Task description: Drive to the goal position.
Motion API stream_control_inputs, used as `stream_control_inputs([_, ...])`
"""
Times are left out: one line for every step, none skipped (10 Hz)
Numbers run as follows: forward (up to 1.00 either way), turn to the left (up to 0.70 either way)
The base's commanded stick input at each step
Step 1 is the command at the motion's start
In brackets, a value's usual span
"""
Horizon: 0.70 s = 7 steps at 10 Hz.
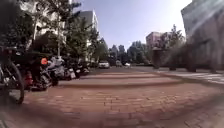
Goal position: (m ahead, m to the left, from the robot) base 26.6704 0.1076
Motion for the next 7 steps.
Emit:
stream_control_inputs([0.7,0.0])
stream_control_inputs([0.7,0.0])
stream_control_inputs([0.7,0.0])
stream_control_inputs([0.7,0.0])
stream_control_inputs([0.7,0.0])
stream_control_inputs([0.7,0.0])
stream_control_inputs([0.7,0.0])
